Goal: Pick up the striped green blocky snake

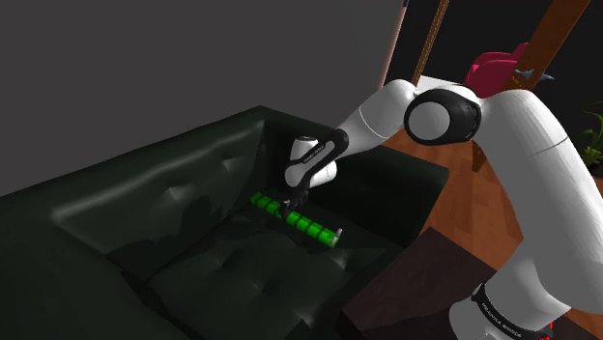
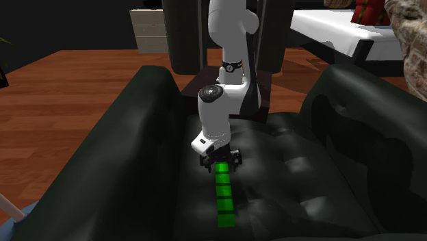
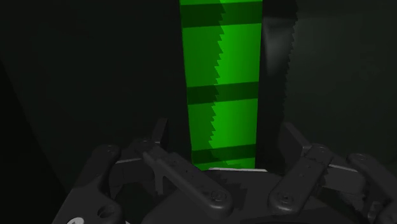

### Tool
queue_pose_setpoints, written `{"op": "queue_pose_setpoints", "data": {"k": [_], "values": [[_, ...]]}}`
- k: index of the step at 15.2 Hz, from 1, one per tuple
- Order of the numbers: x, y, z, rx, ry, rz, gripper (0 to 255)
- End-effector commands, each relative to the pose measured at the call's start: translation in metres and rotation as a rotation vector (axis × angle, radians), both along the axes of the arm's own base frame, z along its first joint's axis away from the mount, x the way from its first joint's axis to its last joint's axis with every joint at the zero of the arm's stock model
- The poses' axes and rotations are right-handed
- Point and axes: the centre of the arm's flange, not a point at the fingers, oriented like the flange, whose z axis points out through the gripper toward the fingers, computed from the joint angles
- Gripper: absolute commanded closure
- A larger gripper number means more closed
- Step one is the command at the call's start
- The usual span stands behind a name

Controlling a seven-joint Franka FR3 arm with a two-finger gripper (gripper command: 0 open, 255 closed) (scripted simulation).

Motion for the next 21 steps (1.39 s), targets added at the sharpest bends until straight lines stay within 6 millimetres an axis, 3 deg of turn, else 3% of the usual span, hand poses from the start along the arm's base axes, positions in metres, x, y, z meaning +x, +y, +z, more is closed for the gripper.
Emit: {"op": "queue_pose_setpoints", "data": {"k": [1,10,21], "values": [[0.0,0.0,-0.002,0.0,-0.001,0.0,255],[0.0,0.0,-0.001,0.0,-0.001,0.0,255],[0.0,0.0,0.057,0.0,-0.001,0.0,255]]}}
